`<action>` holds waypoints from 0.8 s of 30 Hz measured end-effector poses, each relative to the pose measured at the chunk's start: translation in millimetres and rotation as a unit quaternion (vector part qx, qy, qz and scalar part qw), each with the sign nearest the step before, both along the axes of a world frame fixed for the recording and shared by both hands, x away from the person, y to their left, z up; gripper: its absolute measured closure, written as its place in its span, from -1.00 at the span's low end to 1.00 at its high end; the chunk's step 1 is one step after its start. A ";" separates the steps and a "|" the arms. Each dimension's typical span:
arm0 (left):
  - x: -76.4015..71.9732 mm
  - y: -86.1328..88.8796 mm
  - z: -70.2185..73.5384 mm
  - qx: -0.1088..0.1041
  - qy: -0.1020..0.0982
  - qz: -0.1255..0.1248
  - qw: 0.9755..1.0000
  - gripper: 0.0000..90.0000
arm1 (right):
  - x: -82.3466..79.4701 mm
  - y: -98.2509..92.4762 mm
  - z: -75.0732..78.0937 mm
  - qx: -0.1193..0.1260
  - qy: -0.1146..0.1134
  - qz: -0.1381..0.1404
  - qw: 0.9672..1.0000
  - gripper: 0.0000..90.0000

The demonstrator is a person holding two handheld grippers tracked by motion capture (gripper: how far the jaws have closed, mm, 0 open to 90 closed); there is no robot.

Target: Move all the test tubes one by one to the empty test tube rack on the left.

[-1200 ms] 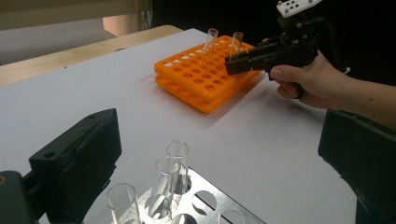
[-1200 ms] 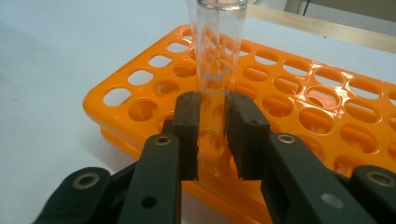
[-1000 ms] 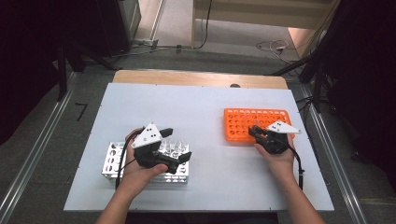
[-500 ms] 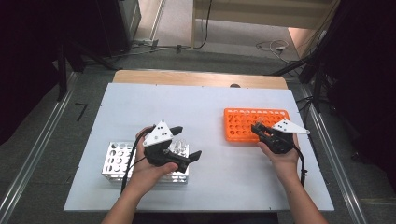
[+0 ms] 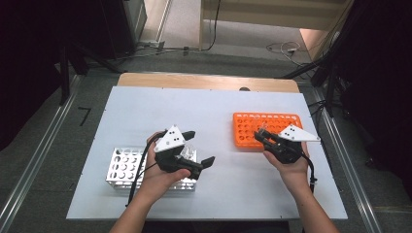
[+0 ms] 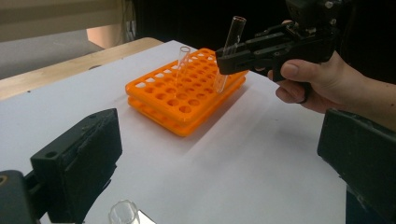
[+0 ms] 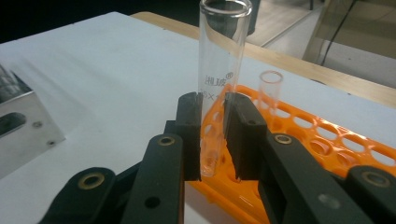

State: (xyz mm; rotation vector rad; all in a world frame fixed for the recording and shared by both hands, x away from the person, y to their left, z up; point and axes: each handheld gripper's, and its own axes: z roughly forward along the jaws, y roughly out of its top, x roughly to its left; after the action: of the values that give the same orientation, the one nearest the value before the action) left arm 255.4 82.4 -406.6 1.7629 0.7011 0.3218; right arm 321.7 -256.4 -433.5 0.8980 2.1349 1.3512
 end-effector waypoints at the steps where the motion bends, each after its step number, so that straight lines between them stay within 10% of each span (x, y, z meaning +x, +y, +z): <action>1: -0.1 -0.4 0.2 -0.001 0.000 0.000 1.000 -1.00 | -1.4 2.0 0.8 0.001 0.000 0.004 1.000 0.65; 24: -2.5 -14.4 1.3 -0.004 -0.002 -0.014 1.000 -0.93 | -31.8 48.0 8.5 -0.008 0.011 0.101 0.995 0.65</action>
State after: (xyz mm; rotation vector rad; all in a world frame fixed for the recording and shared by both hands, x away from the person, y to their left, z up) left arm 252.9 68.0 -405.3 1.7628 0.6724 0.3029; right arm 289.9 -208.5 -425.0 0.7090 2.3011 1.4226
